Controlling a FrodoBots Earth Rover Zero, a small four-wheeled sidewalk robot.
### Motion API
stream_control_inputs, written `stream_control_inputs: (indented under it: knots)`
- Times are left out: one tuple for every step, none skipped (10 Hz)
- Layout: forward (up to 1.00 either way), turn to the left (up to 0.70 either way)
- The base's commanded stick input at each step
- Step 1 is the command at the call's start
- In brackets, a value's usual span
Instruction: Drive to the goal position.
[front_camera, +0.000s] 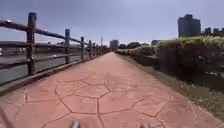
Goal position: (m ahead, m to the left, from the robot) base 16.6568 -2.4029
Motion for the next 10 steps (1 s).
stream_control_inputs:
  knots:
    - [0.85, 0.00]
    - [0.85, 0.00]
    - [0.85, 0.00]
    - [0.85, 0.00]
    - [0.85, 0.00]
    - [0.85, 0.00]
    - [0.85, 0.00]
    - [0.85, 0.00]
    - [0.85, 0.00]
    - [0.85, 0.00]
